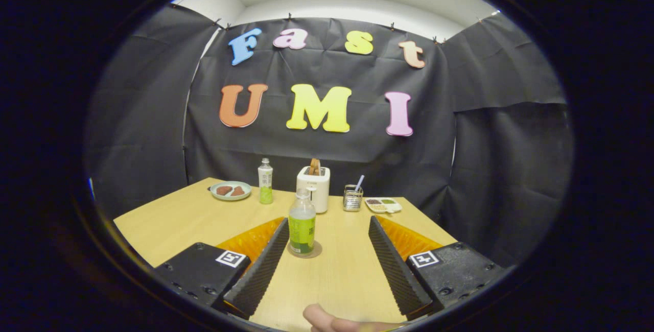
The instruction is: Take the bottle from table, then pour the juice into the cup, finally place the bottle on the coaster
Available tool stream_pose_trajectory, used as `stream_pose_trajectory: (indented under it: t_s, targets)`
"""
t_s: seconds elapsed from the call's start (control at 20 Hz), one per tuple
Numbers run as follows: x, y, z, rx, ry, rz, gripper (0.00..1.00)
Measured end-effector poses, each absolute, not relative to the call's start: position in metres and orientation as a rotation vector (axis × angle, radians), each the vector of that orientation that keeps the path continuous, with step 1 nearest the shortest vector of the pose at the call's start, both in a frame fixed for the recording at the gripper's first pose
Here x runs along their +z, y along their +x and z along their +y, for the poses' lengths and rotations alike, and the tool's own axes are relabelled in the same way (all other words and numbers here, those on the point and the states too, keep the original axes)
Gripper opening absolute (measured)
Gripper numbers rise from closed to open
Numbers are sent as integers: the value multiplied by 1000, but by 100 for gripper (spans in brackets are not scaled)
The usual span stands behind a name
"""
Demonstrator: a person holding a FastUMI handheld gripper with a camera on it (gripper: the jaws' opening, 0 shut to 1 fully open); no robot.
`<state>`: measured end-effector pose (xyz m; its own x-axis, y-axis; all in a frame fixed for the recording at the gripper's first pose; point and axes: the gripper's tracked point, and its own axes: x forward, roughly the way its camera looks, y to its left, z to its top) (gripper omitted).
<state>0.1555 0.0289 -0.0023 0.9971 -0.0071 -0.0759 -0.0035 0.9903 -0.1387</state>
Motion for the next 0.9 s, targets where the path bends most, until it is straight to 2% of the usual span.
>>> stream_pose_trajectory:
  t_s: [0.5, 0.9]
  targets:
    - [11, 45, -26, -44, -89, -15, 100]
    - [-8, 10, -41, -10, -106, -10, 100]
